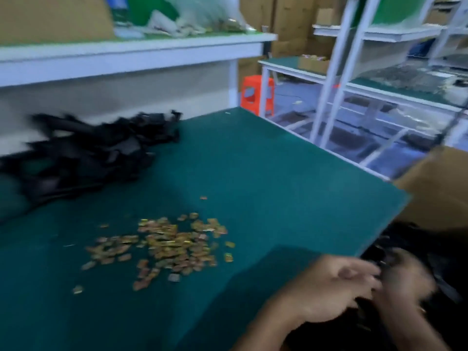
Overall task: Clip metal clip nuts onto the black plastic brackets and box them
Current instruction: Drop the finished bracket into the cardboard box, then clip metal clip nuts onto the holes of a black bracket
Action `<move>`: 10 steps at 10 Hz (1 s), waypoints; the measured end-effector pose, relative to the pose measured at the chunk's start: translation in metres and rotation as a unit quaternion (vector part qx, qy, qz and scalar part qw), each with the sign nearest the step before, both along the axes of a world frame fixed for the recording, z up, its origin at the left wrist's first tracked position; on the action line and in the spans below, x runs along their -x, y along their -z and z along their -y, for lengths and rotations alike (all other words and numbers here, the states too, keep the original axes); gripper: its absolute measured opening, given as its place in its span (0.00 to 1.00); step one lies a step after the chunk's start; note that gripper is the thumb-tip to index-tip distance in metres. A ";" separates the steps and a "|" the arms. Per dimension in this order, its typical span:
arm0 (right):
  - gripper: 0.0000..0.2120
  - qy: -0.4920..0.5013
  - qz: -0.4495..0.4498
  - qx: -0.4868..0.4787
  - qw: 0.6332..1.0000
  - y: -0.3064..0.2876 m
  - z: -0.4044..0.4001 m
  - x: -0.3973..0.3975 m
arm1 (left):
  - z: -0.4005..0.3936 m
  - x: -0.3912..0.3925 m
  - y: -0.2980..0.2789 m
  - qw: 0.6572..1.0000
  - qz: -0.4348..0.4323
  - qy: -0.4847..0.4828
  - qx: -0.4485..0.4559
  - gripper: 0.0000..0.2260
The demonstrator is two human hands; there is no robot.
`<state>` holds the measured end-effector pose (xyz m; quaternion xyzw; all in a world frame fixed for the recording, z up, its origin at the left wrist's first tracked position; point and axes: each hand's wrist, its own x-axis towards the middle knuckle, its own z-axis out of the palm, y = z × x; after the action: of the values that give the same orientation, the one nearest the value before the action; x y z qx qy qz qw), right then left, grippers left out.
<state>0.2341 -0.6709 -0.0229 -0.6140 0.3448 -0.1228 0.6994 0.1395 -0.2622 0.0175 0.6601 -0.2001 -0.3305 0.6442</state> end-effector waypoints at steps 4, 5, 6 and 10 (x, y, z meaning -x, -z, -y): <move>0.09 -0.530 0.085 0.344 0.770 -0.054 -0.452 -0.094 | -0.289 -0.019 0.030 0.673 0.033 -0.720 0.166 0.12; 0.10 -0.610 0.115 0.415 0.665 -0.064 -0.532 -0.107 | -0.297 -0.023 0.041 0.711 0.043 -0.688 0.137 0.13; 0.12 -0.642 0.107 0.290 0.701 -0.065 -0.606 -0.108 | -0.289 -0.028 0.040 0.744 0.070 -0.660 0.080 0.11; 0.14 -0.492 -0.002 -0.137 0.860 -0.034 -0.712 -0.090 | -0.291 -0.024 0.035 0.724 0.070 -0.679 0.098 0.09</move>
<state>0.3245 0.0415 0.0110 -0.6020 0.0127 0.2869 0.7451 0.1639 0.0292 -0.0177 0.5740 0.2257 0.2635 0.7417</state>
